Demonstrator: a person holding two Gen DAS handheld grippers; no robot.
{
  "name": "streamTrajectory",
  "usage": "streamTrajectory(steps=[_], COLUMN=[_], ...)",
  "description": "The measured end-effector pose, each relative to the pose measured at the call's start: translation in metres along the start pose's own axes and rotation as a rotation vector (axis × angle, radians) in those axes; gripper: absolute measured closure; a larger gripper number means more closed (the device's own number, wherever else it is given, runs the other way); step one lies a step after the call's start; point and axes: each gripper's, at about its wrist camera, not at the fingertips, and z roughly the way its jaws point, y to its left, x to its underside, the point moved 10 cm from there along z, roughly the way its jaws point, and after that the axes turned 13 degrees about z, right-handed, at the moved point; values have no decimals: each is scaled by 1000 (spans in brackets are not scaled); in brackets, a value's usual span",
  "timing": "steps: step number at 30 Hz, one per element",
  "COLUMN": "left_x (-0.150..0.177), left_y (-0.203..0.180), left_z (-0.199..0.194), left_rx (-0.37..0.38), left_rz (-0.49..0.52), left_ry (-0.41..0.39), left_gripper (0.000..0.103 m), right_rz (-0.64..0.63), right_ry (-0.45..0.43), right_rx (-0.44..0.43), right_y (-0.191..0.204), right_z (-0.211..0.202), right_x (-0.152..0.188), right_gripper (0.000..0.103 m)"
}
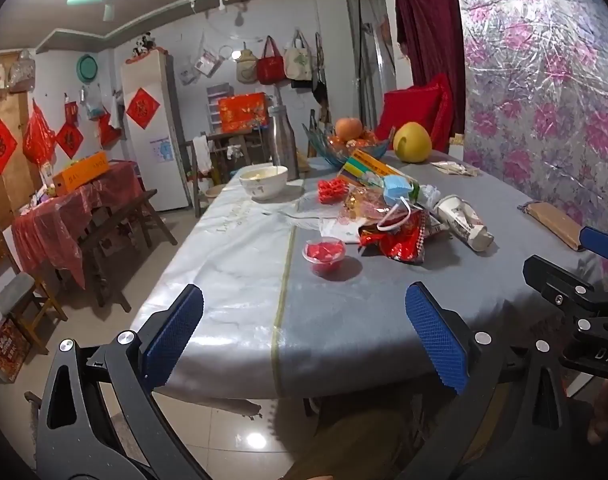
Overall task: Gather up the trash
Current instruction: 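Move both grippers toward the cluttered items on the table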
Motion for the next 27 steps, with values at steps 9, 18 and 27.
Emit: streamTrajectory(steps=[9, 18, 27], left_x=[3, 7, 14], left_y=[0, -5, -10], left_z=[8, 24, 40], left_rx=[-6, 1, 11], left_rz=[2, 11, 17], left_ry=[20, 56, 95], left_gripper=[6, 6, 6], right_rz=[12, 31, 44], right_ry=[19, 61, 103], right_rx=[0, 4, 8], right_y=[-4, -11, -16], right_z=[7, 23, 38], right_x=[3, 8, 12], right_gripper=[5, 5, 5])
